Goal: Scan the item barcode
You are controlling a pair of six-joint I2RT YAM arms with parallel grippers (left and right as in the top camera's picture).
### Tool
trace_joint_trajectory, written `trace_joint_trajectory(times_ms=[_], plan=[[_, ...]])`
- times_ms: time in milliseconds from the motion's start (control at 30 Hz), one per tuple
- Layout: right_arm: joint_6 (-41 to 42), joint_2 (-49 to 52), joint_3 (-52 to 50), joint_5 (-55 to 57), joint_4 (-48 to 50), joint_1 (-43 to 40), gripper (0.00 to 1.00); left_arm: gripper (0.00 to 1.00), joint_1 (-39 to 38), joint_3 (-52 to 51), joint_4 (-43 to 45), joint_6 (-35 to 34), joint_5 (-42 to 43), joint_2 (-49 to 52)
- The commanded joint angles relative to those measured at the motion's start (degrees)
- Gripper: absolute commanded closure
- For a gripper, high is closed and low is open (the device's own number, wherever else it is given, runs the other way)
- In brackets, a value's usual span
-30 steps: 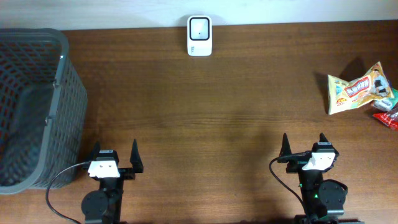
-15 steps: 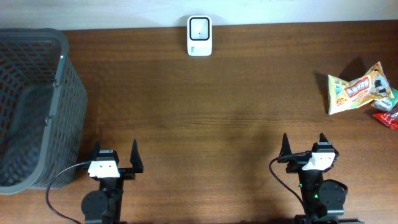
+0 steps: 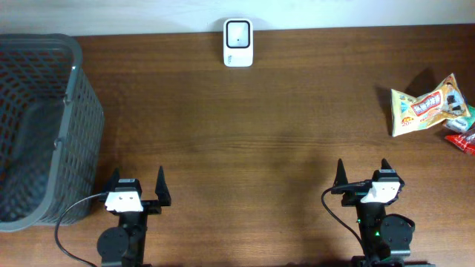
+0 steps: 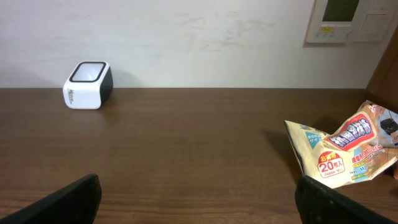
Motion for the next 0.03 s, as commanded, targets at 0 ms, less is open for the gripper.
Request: trace_joint_trajectory(times_ms=[0], plan=[[0.2,-0.4,-0.4,0.3,-0.3,-0.4,0.02,0.01,0.3,-0.2,-0.2,0.9,0.2,-0.4]])
